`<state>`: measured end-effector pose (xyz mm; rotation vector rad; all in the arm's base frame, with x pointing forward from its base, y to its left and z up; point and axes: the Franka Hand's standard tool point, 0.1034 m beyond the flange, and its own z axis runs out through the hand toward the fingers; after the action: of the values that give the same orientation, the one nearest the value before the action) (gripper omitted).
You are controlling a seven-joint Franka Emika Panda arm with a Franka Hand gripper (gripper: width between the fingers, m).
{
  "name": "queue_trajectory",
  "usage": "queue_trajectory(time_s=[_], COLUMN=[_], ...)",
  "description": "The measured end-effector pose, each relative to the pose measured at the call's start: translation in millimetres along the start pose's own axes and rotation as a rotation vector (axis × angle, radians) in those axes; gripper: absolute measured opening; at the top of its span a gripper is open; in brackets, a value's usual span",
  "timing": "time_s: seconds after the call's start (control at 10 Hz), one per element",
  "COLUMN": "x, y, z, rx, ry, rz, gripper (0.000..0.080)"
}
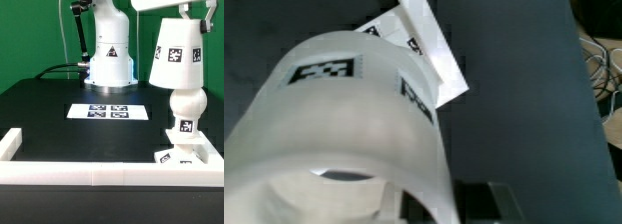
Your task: Assemble lamp
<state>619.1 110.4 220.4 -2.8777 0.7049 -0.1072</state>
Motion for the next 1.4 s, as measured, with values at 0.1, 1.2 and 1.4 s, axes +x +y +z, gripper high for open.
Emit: queue_trajectory(time_s=[0.1, 1.2, 1.4], x=[-3.0, -11.4, -9.3], y=[-3.6, -4.6, -3.2], z=[10.7, 68.7, 66.0], rx=[-0.003, -0.012, -0.011], ry=[-0.001, 0.032, 0.035], rz=[-0.008, -0.066, -0.065], gripper=[0.0044, 0.0114, 0.0451])
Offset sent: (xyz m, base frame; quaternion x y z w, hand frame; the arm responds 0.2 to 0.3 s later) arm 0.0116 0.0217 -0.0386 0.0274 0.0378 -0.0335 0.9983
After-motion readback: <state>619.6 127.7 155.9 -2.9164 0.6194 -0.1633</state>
